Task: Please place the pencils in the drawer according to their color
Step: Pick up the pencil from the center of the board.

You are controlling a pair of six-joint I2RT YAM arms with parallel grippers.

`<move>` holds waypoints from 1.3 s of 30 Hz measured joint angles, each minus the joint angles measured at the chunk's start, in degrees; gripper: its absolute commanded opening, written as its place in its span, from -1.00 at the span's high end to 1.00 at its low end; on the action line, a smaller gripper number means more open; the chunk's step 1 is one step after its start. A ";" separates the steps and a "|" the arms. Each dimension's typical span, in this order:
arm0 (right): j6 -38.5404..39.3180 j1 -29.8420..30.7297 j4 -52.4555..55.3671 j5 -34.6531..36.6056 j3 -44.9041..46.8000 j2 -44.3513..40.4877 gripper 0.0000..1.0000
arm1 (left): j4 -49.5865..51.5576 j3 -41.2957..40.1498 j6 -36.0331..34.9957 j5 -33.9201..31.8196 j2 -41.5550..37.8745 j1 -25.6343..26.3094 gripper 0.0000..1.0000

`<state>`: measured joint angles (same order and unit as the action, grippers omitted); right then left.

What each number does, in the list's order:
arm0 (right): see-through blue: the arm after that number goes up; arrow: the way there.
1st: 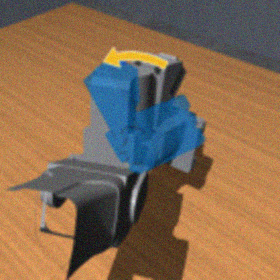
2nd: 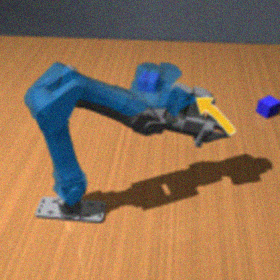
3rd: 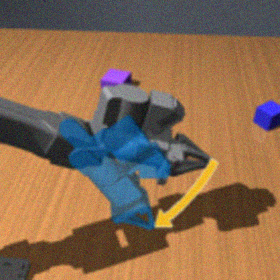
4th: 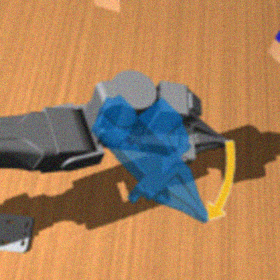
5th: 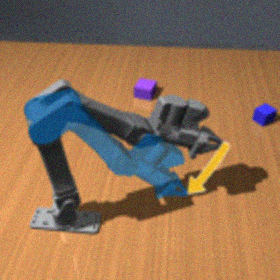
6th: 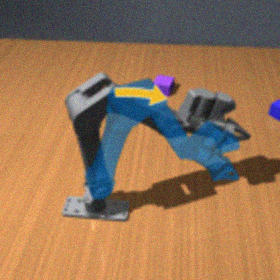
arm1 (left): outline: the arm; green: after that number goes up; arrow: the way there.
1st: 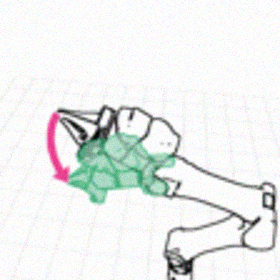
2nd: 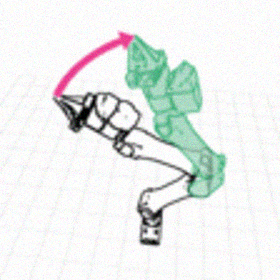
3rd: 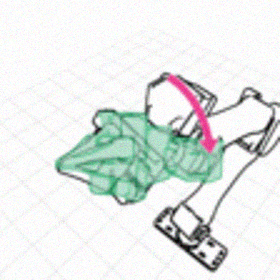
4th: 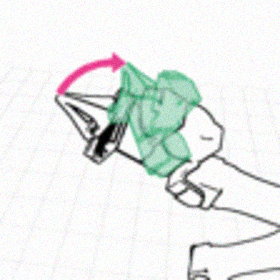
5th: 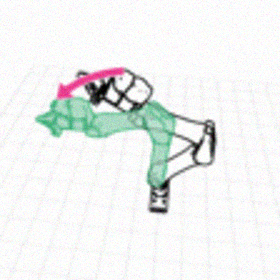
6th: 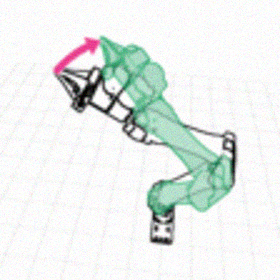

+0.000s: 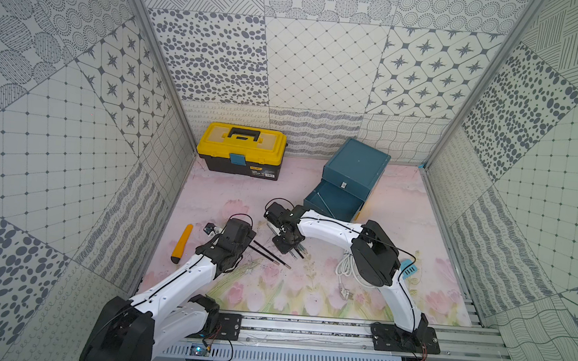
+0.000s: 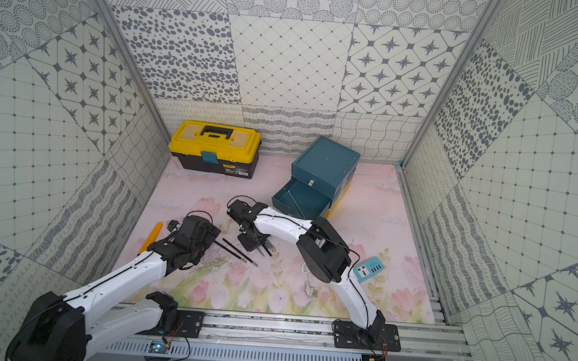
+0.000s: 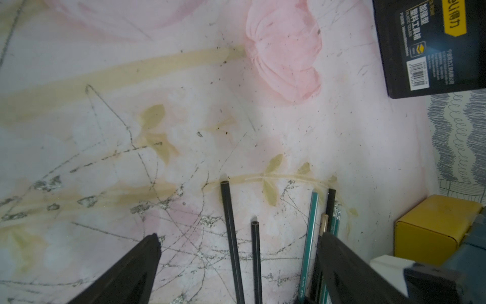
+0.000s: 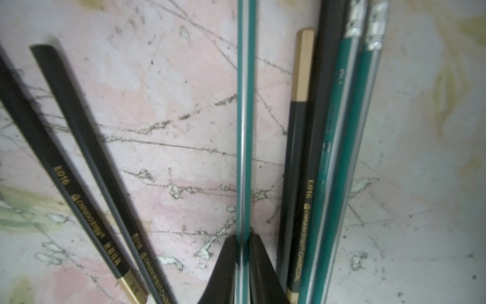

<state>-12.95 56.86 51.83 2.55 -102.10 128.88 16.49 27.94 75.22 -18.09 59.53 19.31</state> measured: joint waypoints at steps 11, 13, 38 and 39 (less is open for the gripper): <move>-4.26 -0.07 -1.01 -0.37 1.36 -0.63 1.00 | -0.04 0.00 0.00 -0.02 0.00 -0.02 -0.98; -4.24 -0.04 -0.96 -0.35 1.29 -0.63 1.00 | -0.04 0.00 0.00 -0.02 0.00 -0.02 -0.99; -3.10 1.84 4.87 -0.07 0.74 -4.92 1.00 | -0.04 0.00 0.15 -0.04 0.00 -0.02 -0.99; -3.10 1.81 4.94 0.20 0.66 -5.38 1.00 | -0.04 0.00 0.15 -0.04 0.00 -0.02 -0.99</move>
<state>-16.05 58.67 56.77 2.74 -101.45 123.50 16.45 27.94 75.37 -18.13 59.53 19.29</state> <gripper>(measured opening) 0.128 0.992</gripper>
